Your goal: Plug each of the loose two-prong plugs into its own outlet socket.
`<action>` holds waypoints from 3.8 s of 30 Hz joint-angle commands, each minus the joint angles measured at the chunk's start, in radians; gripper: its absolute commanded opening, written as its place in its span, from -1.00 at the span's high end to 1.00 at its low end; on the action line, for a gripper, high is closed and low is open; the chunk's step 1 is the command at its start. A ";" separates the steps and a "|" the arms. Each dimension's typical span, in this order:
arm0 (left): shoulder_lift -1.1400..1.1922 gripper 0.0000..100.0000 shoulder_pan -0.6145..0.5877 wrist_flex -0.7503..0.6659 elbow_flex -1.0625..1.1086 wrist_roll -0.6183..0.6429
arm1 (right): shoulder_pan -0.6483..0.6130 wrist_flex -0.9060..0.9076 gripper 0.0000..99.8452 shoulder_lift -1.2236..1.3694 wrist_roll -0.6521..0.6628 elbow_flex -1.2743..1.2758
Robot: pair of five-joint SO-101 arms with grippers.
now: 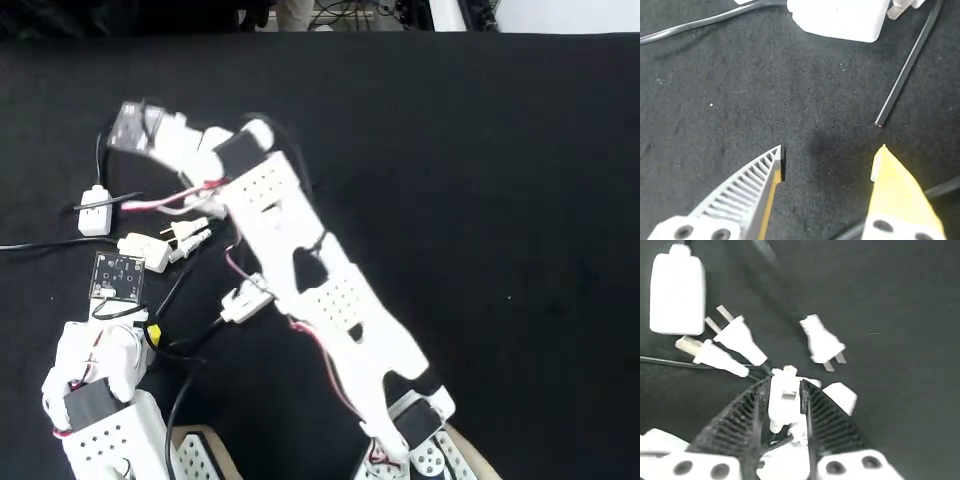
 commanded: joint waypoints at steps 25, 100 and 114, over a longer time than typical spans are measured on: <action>-0.009 0.42 0.008 -0.008 0.019 -0.006 | 0.270 0.037 0.97 -1.265 0.749 1.392; -0.009 0.42 0.010 -0.012 0.019 -0.006 | 0.575 -0.568 0.32 -1.013 -1.757 1.982; -0.009 0.42 0.010 -0.012 0.019 -0.006 | 0.601 -0.747 0.32 -0.888 -1.959 2.018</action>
